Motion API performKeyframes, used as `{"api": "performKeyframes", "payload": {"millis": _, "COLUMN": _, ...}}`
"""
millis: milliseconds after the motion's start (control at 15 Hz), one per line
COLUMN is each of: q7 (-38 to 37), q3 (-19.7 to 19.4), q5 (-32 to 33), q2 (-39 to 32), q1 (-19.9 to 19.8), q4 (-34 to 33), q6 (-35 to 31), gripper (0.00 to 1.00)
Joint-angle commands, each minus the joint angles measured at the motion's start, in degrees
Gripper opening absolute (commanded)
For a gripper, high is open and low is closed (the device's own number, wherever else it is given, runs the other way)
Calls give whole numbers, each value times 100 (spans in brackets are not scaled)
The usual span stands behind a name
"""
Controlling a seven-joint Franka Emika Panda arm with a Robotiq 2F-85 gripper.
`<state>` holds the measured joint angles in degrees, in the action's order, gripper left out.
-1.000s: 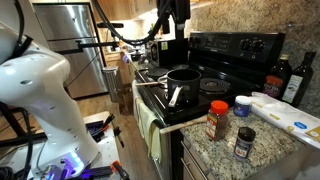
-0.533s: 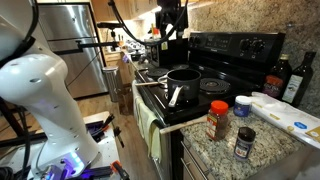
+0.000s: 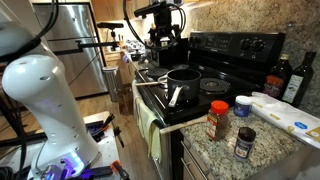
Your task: Cover the pot with the clear lid
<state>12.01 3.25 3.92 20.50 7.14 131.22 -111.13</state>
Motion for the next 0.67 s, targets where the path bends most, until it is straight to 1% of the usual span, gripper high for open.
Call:
{"api": "performKeyframes", "payload": {"millis": 0, "q7": 7, "q3": 62, "q5": 24, "q2": -51, "q1": 1, "q4": -42, "q6": 14, "gripper": 100}}
{"api": "performKeyframes", "payload": {"millis": 200, "q7": 93, "q3": 47, "q5": 42, "q2": -75, "q1": -1, "q4": -70, "q6": 15, "gripper": 100}}
{"api": "performKeyframes", "payload": {"millis": 267, "q7": 279, "q3": -2, "q5": 44, "q2": 22, "q1": 10, "q4": -27, "q6": -35, "gripper": 100}}
{"api": "performKeyframes", "payload": {"millis": 333, "q7": 550, "q3": -36, "q5": 11, "q2": -41, "q1": 64, "q4": -87, "q6": -56, "gripper": 100}}
{"api": "performKeyframes", "payload": {"millis": 400, "q7": 950, "q3": -30, "q5": 54, "q2": -343, "q1": 146, "q4": -351, "q6": -49, "gripper": 100}}
{"api": "performKeyframes", "payload": {"millis": 467, "q7": 1157, "q3": -16, "q5": 33, "q2": -511, "q1": 191, "q4": -497, "q6": -67, "gripper": 100}}
{"api": "performKeyframes", "payload": {"millis": 600, "q7": 1560, "q3": 56, "q5": -95, "q2": -1108, "q1": 336, "q4": -997, "q6": -172, "gripper": 100}}
